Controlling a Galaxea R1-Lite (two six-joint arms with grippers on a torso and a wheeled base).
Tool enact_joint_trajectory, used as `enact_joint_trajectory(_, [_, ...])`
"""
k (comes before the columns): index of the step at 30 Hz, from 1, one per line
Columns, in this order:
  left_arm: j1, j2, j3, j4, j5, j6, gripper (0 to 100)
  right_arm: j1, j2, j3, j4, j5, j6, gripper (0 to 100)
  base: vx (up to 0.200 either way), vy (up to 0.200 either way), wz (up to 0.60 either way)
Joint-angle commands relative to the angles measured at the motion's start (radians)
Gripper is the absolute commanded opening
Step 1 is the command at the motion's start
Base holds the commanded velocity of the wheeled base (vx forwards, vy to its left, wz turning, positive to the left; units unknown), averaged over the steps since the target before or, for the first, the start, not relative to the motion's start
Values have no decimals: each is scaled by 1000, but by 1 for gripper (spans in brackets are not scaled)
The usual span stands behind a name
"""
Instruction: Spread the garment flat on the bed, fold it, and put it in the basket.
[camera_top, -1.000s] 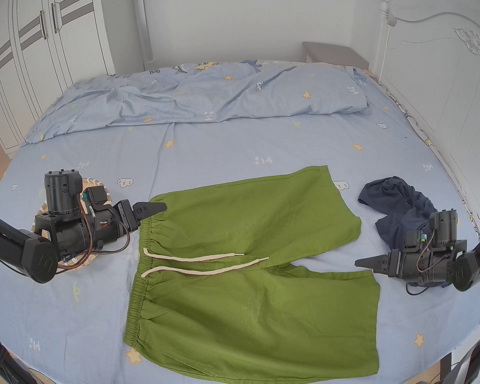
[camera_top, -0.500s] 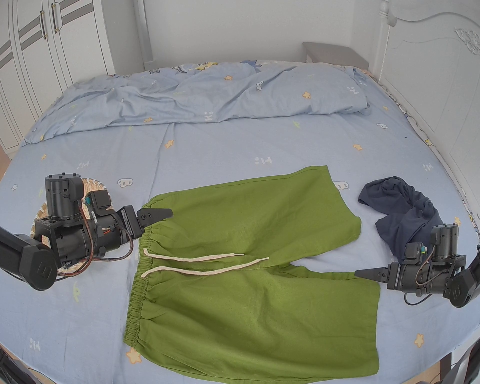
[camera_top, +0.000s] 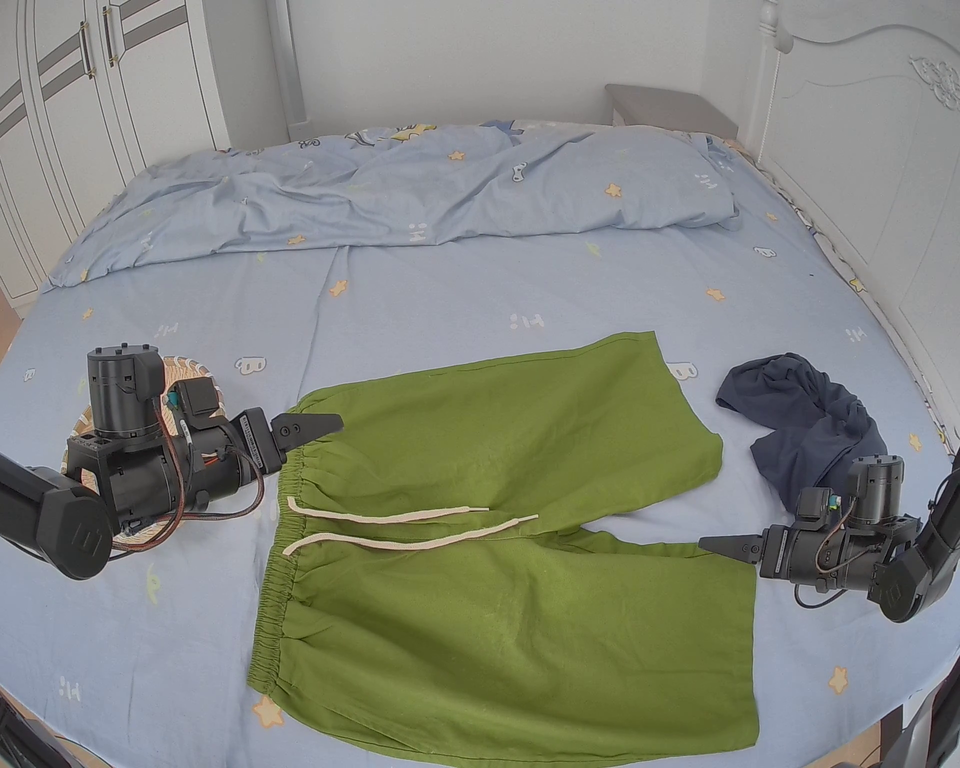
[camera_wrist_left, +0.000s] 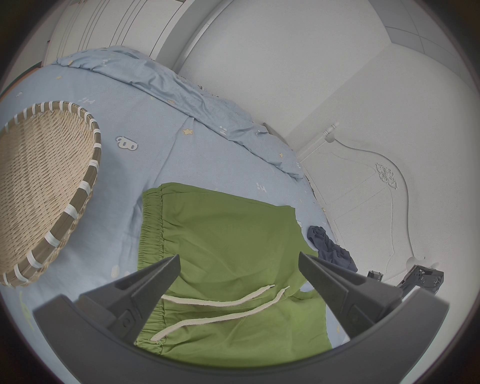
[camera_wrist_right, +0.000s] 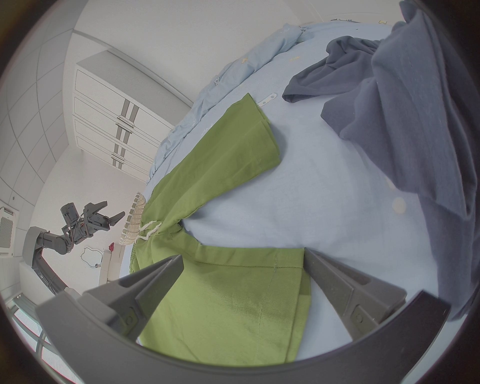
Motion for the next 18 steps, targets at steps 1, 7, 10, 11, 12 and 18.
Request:
enact_joint_trajectory(1, [1, -2, 1, -1, 0, -1, 100, -10, 16, 0, -1, -1, -1, 100, 0, 0, 0])
enact_joint_trajectory(7, [-4, 1, 3, -1, 0, -1, 100, -41, 7, -6, 1, -1, 2, 100, 0, 0, 0])
enact_joint_trajectory(10, [-4, 2, 3, -1, 0, -1, 100, -42, 6, -9, -1, 1, 2, 100, 0, 0, 0])
enact_joint_trajectory(11, [-4, 1, 3, -1, 0, -1, 100, -42, 6, -9, 1, -1, 2, 100, 0, 0, 0])
enact_joint_trajectory(12, [-4, 1, 4, -1, 0, -1, 100, -42, 6, -9, 1, 1, 2, 100, 0, 0, 0])
enact_joint_trajectory(18, [-5, -1, 4, -1, 0, -1, 100, -33, 13, 0, 1, 2, 2, 100, 0, 0, 0])
